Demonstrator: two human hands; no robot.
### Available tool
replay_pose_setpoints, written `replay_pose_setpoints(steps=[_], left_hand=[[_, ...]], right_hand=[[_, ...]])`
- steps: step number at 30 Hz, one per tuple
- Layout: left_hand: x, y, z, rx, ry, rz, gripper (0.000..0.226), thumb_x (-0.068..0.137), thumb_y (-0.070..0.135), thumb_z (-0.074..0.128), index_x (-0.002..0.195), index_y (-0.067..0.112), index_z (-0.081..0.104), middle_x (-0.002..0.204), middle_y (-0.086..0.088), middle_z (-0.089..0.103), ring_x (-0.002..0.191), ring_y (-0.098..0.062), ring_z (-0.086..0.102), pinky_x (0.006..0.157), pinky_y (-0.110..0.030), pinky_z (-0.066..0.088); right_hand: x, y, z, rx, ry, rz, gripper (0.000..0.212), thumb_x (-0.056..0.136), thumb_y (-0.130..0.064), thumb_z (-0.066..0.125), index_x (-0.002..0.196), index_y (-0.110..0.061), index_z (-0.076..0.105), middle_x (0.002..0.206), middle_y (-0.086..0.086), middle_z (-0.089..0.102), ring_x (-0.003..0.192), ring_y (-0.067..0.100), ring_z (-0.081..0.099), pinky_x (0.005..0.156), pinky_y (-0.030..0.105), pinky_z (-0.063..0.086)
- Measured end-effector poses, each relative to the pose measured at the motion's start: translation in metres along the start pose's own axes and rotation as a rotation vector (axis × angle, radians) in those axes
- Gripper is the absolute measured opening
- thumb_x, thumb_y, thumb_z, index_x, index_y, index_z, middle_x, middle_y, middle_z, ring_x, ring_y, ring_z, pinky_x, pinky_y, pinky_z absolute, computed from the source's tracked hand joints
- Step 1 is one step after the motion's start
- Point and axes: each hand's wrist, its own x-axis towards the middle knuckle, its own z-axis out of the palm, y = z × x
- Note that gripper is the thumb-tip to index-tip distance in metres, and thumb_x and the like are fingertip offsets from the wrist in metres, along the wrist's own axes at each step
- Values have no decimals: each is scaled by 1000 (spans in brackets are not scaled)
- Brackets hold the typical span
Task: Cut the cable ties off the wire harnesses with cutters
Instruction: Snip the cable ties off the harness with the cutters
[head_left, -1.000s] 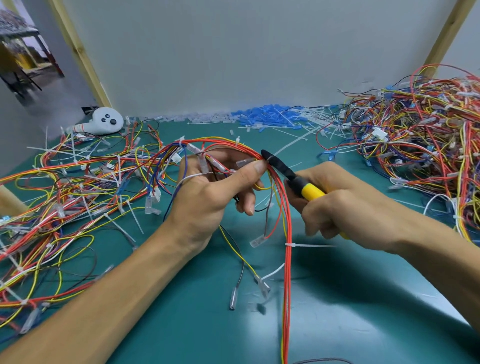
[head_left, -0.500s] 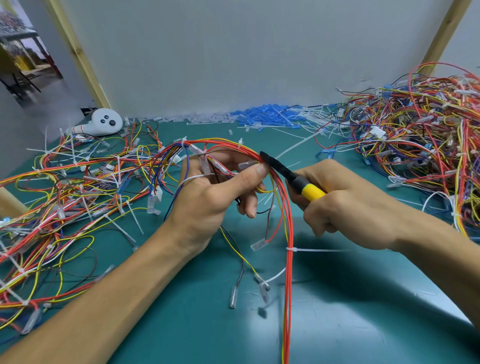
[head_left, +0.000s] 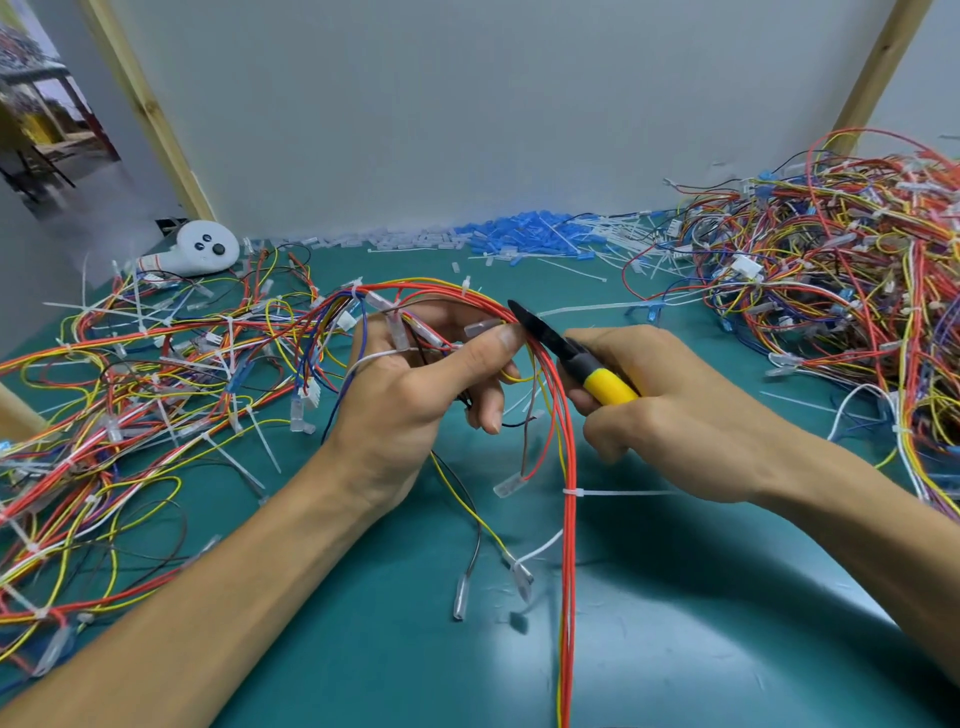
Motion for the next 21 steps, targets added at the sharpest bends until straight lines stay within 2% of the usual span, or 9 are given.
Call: replay_pose_setpoints(steps=[4, 9, 12, 14, 21], left_hand=[[0, 1, 0, -14, -13, 5, 13, 82, 20, 78, 80, 8, 74, 71, -6, 66, 51, -26, 54, 48, -27, 41], [-1, 1, 1, -19, -14, -8, 13, 81, 21, 78, 82, 8, 75, 72, -9, 67, 52, -26, 54, 48, -27, 41], [-2, 1, 1, -31, -13, -11, 9, 80, 19, 77, 81, 10, 76, 71, -10, 66, 54, -26, 54, 47, -26, 42], [-2, 2, 2, -37, -12, -12, 9, 80, 18, 77, 80, 9, 75, 71, -11, 66, 53, -26, 53, 47, -26, 42], [-2, 5, 3, -65, 13, -15, 15, 78, 17, 77, 81, 3, 72, 71, -10, 65, 53, -24, 54, 45, -25, 40]], right_hand=[[0, 0, -1, -13, -7, -13, 22, 57, -15, 59, 76, -14, 47, 74, 13, 48, 63, 20, 37, 56, 53, 37], [-1, 1, -1, -83, 1, -41, 24, 59, -14, 56, 78, -6, 44, 75, 22, 45, 65, 34, 37, 55, 55, 35], [-1, 1, -1, -112, 23, -29, 26, 58, -14, 55, 75, -3, 39, 68, 21, 36, 59, 24, 28, 52, 51, 28], [-1, 0, -1, -100, 21, -12, 27, 55, -15, 56, 71, -7, 35, 64, 14, 31, 59, 19, 25, 52, 48, 24], [-1, 1, -2, -152, 52, -49, 24, 59, -17, 56, 75, -7, 41, 69, 21, 40, 59, 25, 30, 52, 51, 28]])
